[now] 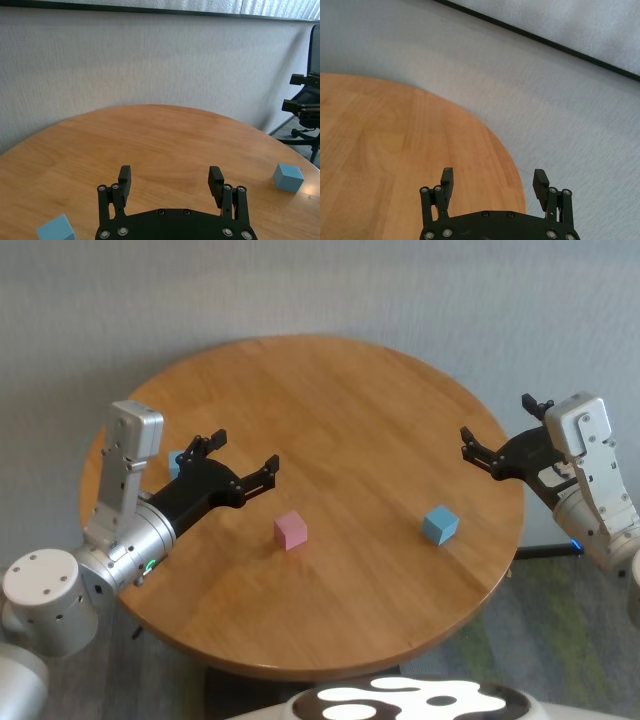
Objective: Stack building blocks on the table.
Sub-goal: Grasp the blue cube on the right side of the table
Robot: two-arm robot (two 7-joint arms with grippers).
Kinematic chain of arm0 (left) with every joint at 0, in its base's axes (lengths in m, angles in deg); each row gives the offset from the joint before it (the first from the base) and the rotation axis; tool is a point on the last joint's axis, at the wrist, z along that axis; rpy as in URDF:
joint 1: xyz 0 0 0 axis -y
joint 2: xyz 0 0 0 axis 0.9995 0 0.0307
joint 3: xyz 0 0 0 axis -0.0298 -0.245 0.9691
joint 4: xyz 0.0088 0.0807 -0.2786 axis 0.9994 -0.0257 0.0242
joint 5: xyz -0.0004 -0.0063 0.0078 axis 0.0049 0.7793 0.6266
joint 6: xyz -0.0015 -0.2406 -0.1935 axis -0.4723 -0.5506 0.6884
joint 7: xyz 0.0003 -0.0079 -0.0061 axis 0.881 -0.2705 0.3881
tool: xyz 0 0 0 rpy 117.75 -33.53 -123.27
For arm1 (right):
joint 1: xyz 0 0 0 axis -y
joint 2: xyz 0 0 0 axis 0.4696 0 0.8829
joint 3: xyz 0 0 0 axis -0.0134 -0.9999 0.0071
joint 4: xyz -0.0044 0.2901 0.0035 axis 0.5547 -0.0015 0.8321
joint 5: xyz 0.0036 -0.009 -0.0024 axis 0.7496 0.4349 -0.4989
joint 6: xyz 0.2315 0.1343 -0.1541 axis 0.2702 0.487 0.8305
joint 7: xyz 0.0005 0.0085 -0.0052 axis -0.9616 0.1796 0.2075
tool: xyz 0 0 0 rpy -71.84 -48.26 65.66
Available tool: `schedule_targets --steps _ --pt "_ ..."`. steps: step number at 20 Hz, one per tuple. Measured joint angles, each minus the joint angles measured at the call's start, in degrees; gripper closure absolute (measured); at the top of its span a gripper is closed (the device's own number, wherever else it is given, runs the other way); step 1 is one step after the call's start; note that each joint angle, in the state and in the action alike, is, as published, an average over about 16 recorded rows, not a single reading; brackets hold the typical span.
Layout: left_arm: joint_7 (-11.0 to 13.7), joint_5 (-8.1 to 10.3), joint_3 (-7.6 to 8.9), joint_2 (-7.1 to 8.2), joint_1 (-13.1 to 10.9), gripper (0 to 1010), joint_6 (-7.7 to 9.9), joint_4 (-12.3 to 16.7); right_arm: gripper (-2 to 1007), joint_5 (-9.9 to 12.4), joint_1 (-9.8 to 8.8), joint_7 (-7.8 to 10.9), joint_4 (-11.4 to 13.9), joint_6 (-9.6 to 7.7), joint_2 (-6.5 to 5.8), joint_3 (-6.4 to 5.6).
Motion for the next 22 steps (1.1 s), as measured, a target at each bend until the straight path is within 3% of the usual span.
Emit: schedule_targets --steps 5,10,12,16,22 --pt "0.3 -0.04 0.04 0.02 -0.1 10 0.07 0.1 0 4.0 -1.91 2.84 4.0 -6.52 -1.45 -1.71" --pt "0.6 0.03 0.03 0.01 0.0 10 0.10 0.1 0 8.3 -4.25 6.74 8.5 -13.62 -3.53 -3.54" --pt "0.7 0.05 0.03 0.01 0.0 10 0.11 0.1 0 9.4 -4.89 8.29 9.7 -15.74 -4.28 -3.94" --pt "0.8 0.09 0.01 0.00 0.0 10 0.13 0.0 0 10.0 -5.45 10.87 10.4 -17.76 -5.32 -4.08" --pt "1.0 0.13 -0.01 0.00 0.1 10 0.15 0.0 0 8.0 -5.15 13.60 8.9 -17.11 -5.84 -3.07"
